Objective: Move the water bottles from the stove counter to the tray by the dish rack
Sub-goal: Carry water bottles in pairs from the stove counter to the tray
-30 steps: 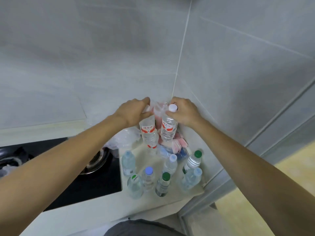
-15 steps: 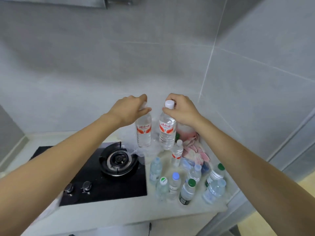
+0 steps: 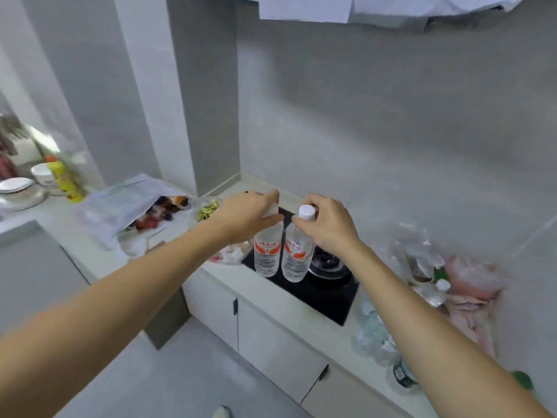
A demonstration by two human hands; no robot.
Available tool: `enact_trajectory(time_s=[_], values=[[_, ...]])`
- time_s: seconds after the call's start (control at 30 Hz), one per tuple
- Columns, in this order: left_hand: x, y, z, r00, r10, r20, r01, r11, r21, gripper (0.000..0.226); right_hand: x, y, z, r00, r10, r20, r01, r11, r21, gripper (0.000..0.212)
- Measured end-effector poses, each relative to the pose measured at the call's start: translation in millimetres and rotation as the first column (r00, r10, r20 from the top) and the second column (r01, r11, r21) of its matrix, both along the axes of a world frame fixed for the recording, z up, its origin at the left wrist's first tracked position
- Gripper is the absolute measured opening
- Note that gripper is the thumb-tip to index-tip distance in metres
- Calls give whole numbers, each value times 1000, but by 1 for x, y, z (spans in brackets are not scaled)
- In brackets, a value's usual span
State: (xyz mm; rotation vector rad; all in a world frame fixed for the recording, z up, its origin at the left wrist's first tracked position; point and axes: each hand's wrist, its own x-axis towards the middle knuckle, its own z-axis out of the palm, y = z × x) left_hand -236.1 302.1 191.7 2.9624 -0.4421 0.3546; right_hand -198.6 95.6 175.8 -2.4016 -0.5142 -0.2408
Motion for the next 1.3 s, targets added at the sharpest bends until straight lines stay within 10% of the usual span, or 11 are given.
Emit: enact_trajectory(time_s=[0.6, 1.3], values=[[-310, 417, -28, 761, 648, -9, -648, 761, -37, 34, -174, 478, -15, 794, 607, -20, -607, 793, -44, 24], [-599, 702, -69, 98, 985, -143, -991, 82, -109, 34, -423, 920, -52, 184, 980, -79, -982, 180, -59, 26]])
